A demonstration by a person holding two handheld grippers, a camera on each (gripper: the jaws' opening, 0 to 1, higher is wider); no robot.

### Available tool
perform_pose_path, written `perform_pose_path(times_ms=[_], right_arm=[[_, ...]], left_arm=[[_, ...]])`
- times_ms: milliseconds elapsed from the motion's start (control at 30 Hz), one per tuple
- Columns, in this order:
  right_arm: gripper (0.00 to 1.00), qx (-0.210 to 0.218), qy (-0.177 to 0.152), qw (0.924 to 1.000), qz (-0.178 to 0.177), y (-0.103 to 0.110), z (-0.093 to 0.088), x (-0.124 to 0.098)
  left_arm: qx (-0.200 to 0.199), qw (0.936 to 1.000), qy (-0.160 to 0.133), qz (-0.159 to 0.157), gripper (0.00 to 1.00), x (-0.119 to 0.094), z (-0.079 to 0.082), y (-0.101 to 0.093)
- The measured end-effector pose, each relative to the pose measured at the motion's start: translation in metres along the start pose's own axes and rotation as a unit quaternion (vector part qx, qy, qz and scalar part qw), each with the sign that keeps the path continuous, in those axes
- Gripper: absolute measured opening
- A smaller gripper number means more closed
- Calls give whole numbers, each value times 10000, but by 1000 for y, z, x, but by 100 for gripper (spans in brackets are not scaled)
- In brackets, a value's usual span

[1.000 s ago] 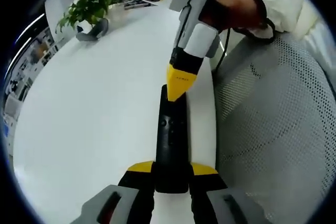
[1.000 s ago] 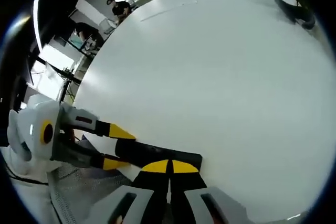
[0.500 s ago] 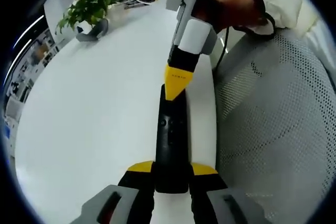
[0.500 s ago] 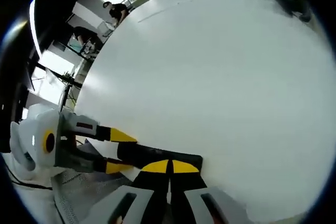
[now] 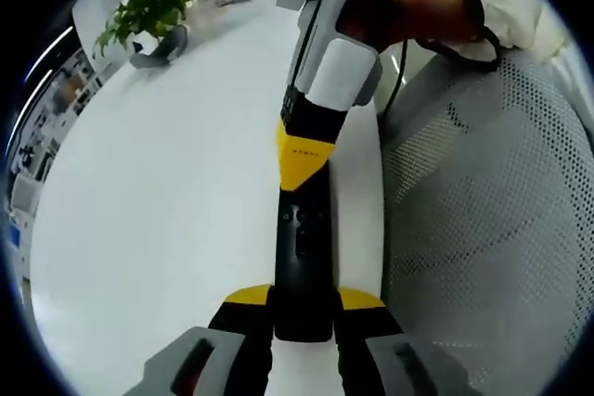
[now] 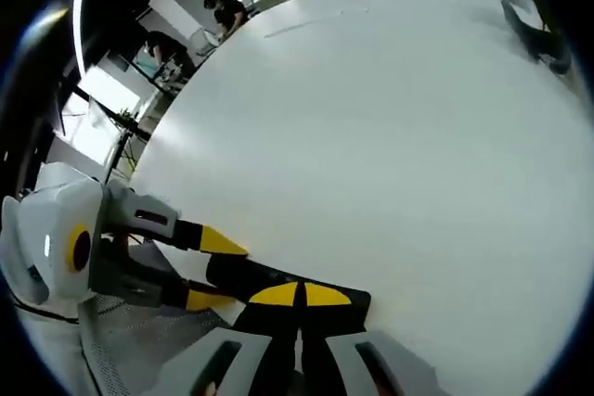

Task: Press the specified remote control buttons in sequence, fully releasing each button before pressing the next.

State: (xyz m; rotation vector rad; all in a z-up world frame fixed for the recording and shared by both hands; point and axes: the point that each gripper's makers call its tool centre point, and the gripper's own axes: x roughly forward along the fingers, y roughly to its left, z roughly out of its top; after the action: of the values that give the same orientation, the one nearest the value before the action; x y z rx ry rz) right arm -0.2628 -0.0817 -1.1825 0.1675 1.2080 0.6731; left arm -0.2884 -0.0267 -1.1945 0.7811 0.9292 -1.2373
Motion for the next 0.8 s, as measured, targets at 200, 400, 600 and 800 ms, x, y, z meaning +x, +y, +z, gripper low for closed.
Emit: perform_pose_path(times_ms=[200,400,600,800], right_arm=[[0,-189,-21,9998,-78,0,0,1],[0,-333,-20,9993,-184,1,0,1],[0,-19,-6,10000,-44,0,1,0],[0,-233,149,9994,-190,3,-2,-3]], left_arm=[[22,9999,125,7,24,1,1,0],[3,10000,83,20,24,0,0,0],[-15,9999,117,37,24,0,0,0],[-22,9998,185,36,24,0,0,0]])
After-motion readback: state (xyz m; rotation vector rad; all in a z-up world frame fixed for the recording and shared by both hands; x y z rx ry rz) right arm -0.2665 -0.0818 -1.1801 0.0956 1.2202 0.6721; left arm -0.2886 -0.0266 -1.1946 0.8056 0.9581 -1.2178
